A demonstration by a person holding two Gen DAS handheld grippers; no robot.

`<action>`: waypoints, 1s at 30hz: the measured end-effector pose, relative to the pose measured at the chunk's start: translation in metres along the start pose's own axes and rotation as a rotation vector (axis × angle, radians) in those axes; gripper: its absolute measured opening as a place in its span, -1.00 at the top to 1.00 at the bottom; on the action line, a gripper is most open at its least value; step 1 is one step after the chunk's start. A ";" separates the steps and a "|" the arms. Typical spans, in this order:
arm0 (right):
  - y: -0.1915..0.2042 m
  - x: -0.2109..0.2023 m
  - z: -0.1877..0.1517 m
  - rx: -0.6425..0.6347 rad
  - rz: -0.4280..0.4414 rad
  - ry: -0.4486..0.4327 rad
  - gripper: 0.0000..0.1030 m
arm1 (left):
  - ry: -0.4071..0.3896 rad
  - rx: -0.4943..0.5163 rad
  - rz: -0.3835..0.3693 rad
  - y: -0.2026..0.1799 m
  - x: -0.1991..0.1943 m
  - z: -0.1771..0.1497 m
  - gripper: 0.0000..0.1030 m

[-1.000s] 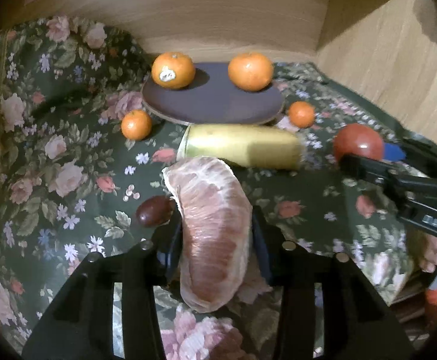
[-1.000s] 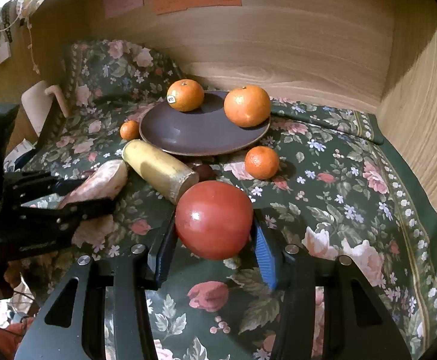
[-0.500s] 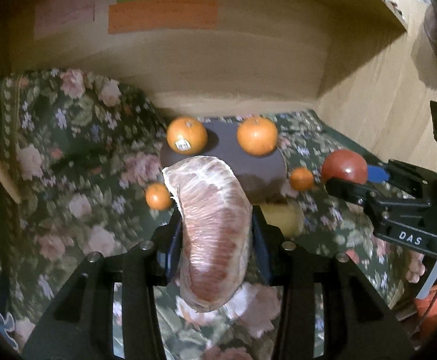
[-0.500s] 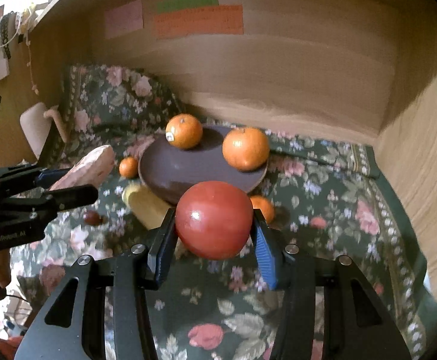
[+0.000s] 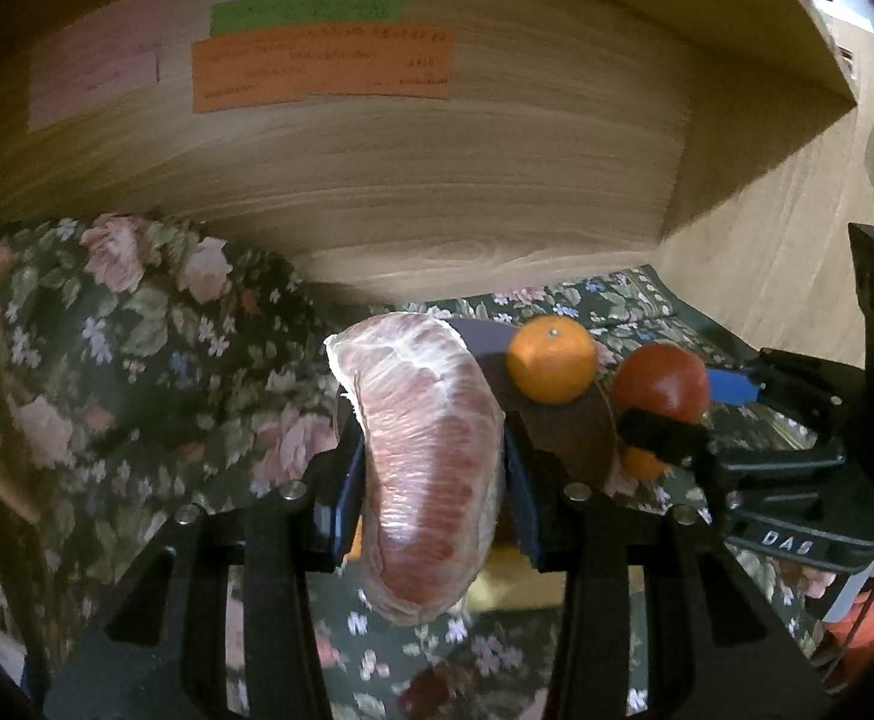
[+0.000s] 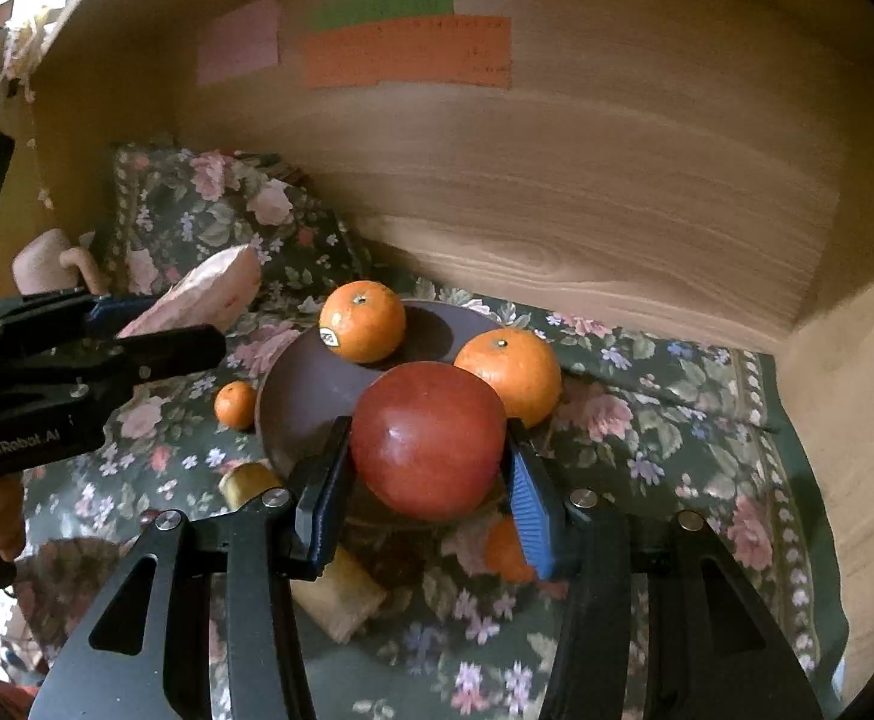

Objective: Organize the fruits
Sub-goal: 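Carry the pomelo segment and tomato onto the plate and open both tools, then lift both tools away from the plate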

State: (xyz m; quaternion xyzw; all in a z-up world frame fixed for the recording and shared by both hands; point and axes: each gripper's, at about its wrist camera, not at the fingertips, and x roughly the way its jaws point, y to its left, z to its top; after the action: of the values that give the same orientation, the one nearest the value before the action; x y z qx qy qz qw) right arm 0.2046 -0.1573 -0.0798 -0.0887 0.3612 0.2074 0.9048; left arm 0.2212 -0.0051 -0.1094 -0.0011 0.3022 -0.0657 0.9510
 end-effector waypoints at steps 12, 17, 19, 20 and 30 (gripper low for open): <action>0.000 0.045 0.021 -0.045 0.008 0.067 0.14 | 0.046 -0.014 -0.004 0.019 0.057 0.025 0.18; 0.008 0.059 0.023 -0.080 0.031 0.098 0.14 | 0.076 -0.011 -0.024 0.023 0.071 0.027 0.18; 0.012 0.066 0.022 -0.087 0.046 0.117 0.14 | 0.094 -0.005 -0.033 0.023 0.077 0.027 0.18; 0.013 0.069 0.021 -0.088 0.051 0.124 0.14 | 0.105 -0.002 -0.038 0.023 0.079 0.026 0.18; 0.017 0.095 0.010 -0.079 0.076 0.230 0.13 | 0.141 -0.006 -0.039 0.024 0.088 0.023 0.10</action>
State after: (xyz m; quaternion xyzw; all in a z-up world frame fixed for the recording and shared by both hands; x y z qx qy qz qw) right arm 0.2656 -0.1096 -0.1386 -0.1339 0.4572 0.2441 0.8447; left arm 0.3086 0.0072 -0.1424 -0.0051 0.3685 -0.0831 0.9259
